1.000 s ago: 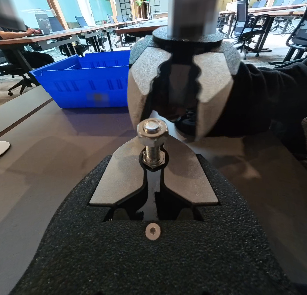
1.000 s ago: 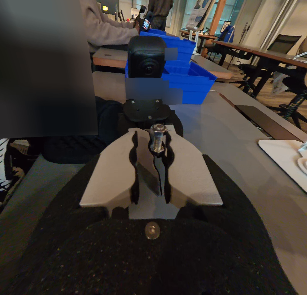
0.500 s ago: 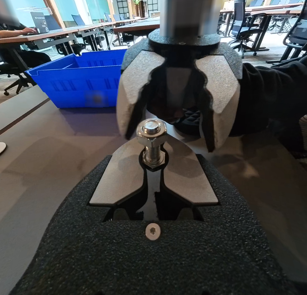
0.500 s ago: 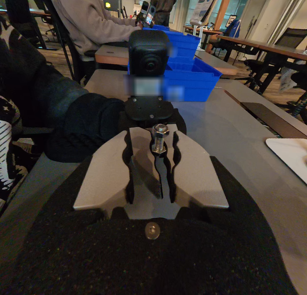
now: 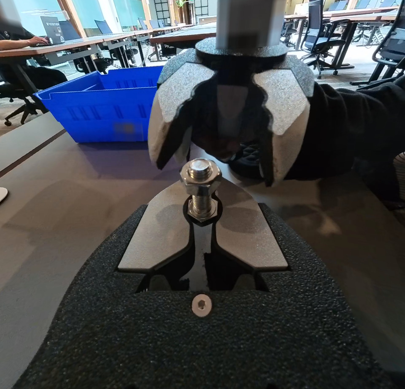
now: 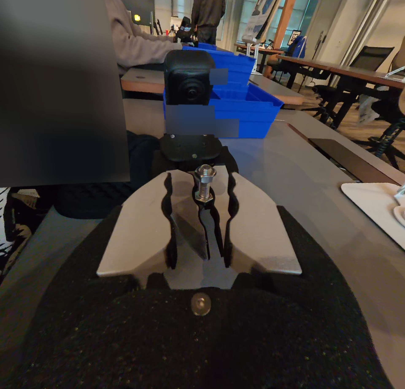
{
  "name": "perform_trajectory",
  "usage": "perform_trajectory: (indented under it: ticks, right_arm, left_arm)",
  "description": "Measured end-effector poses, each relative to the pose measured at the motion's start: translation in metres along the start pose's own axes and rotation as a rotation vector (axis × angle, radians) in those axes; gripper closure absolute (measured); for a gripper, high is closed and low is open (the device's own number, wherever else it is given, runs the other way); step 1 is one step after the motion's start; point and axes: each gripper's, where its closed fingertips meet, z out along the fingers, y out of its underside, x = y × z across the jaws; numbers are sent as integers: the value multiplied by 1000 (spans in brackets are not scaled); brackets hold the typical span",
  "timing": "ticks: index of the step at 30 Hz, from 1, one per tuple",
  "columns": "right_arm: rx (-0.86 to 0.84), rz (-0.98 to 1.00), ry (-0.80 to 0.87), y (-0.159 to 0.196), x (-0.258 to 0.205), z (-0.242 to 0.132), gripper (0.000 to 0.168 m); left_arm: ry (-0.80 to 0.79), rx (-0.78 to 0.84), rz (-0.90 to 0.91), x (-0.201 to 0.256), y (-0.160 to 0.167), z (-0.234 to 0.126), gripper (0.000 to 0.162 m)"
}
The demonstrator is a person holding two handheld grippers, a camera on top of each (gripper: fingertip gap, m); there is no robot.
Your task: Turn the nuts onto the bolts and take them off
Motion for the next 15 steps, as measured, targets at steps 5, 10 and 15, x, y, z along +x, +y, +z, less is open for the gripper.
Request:
perform_trajectory:
  ticks: [5, 10, 15]
  right_arm:
    - [-1, -3, -22, -1, -3, -1, 134]
    - [62, 6, -55, -9, -8, -13, 166]
    - [15, 10, -1, -2, 1, -5, 132]
  left_arm:
    - [-1, 3, -4, -1, 0, 0, 154]
    - [-1, 3, -5, -1, 0, 0, 155]
    - [1, 2, -4, 0, 0, 0, 154]
